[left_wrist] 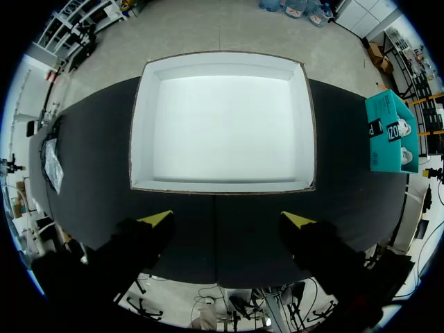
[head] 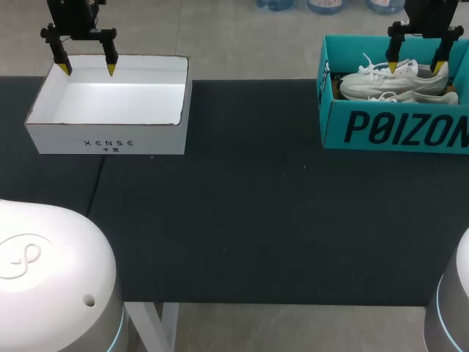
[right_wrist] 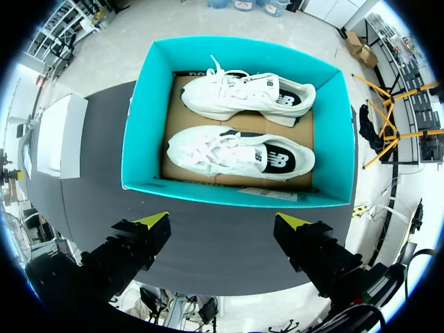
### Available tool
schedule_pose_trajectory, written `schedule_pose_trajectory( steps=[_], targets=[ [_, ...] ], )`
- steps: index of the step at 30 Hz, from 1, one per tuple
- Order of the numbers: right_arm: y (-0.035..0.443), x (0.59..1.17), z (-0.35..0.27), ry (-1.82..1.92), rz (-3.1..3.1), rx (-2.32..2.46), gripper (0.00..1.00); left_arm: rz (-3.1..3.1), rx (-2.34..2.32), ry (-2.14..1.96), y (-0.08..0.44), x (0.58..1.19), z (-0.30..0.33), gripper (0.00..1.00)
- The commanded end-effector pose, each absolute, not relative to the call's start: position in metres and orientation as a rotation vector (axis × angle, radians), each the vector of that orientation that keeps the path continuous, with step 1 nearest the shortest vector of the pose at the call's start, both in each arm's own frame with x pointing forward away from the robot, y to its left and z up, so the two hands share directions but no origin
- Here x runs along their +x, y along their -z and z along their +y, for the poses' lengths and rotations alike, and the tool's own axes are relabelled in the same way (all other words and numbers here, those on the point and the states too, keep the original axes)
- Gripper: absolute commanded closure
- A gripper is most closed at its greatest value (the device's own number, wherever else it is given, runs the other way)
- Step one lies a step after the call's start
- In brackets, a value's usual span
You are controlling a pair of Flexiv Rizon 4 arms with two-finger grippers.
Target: Take the shoe out of the shoebox, open the shoe tongue, remove and reinsert the insole, then place the shoe into the shoebox
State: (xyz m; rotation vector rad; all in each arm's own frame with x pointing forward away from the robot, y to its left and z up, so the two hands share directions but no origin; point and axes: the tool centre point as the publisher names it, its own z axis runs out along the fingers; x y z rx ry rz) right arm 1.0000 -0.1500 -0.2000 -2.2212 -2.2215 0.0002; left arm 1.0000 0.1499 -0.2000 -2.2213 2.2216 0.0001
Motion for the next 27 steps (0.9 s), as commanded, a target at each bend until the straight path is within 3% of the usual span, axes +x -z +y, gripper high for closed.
schedule_pose_trajectory(
  steps=[1, 19, 27],
  targets=[
    [0.2, 1.0, -0.15, 0.0, -2.222, -2.221, 0.0, 2.222, -2.221, 0.0, 0.2, 1.0, 0.15, 0.0],
    [0.2, 1.0, -0.15, 0.0, -2.222, -2.221, 0.0, 2.222, -2.221, 0.0, 0.2, 1.0, 0.15, 0.0],
    [0.232, 1.003, -0.213, 0.028, -2.009, -2.442, 0.0, 2.222, -2.221, 0.0, 0.2, 1.0, 0.15, 0.0]
  ],
)
